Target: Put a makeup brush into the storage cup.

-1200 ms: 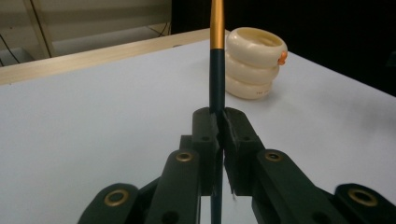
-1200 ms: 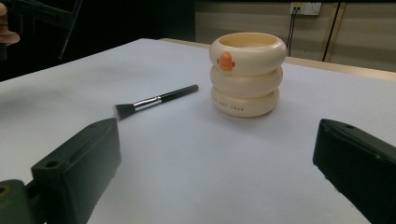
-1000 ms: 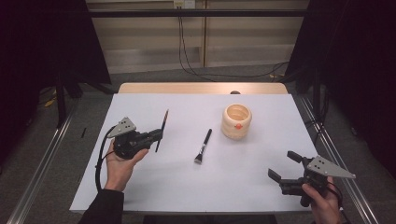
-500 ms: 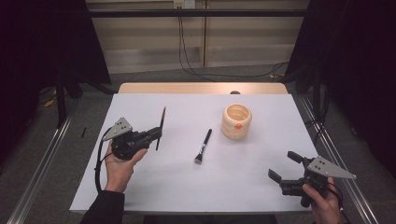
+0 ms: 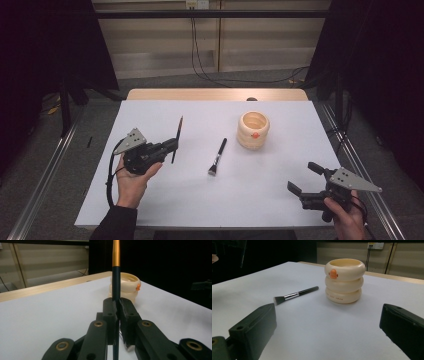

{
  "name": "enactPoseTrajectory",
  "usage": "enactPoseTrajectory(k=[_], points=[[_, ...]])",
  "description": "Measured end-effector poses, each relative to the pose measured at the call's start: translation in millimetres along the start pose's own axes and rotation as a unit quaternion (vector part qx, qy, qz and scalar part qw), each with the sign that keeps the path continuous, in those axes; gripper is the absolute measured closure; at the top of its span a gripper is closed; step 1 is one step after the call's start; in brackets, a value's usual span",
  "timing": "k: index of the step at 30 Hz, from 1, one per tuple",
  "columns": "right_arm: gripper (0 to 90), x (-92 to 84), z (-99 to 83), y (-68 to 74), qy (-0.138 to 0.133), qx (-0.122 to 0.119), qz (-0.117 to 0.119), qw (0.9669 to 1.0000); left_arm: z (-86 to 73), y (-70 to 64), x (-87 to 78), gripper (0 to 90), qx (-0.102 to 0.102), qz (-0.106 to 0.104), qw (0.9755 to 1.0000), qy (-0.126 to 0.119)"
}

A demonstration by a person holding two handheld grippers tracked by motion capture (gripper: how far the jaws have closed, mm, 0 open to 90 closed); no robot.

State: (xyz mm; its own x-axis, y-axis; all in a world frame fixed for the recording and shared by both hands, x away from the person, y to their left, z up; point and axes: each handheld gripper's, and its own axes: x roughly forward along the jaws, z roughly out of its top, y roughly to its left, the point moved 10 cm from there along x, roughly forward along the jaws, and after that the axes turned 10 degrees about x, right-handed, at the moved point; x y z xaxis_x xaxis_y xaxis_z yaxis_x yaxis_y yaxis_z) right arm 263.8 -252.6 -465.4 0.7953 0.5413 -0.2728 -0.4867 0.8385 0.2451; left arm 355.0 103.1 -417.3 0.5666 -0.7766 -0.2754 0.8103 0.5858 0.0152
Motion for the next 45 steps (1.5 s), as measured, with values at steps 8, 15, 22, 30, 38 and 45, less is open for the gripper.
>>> enactPoseTrajectory(k=[8, 15, 22, 30, 38, 45], points=[[0.7, -0.6, 1.2, 2.2, -0.002, -0.003, 0.009, 1.0000, 6.8, -19.0, 5.7, 83.8, 0.012, -0.024, 0.9996, 0.003], [0.4, 1.4, 1.7, 2.9, -0.002, 0.004, 0.012, 0.9999, 7.5, -33.7, 11.0, 83.8, 0.017, -0.035, 0.9993, 0.002], [0.0, 6.9, 2.3, 8.6, 0.000, -0.007, 0.022, 0.9997, 10.6, -48.9, 15.7, 83.8, 0.025, -0.039, 0.9989, -0.001], [0.0, 14.8, 5.4, 26.7, 0.006, -0.005, 0.056, 0.9984, 12.3, -59.5, 17.4, 83.8, 0.018, -0.051, 0.9985, -0.005], [0.0, 30.3, 25.7, 58.0, -0.011, -0.005, 0.110, 0.9938, 19.4, -69.0, 18.7, 83.8, 0.015, -0.059, 0.9980, -0.015], [3.6, 47.6, 42.8, 80.1, -0.002, -0.011, 0.147, 0.9890, 24.9, -78.4, 18.9, 83.8, 0.025, -0.069, 0.9971, -0.021]])
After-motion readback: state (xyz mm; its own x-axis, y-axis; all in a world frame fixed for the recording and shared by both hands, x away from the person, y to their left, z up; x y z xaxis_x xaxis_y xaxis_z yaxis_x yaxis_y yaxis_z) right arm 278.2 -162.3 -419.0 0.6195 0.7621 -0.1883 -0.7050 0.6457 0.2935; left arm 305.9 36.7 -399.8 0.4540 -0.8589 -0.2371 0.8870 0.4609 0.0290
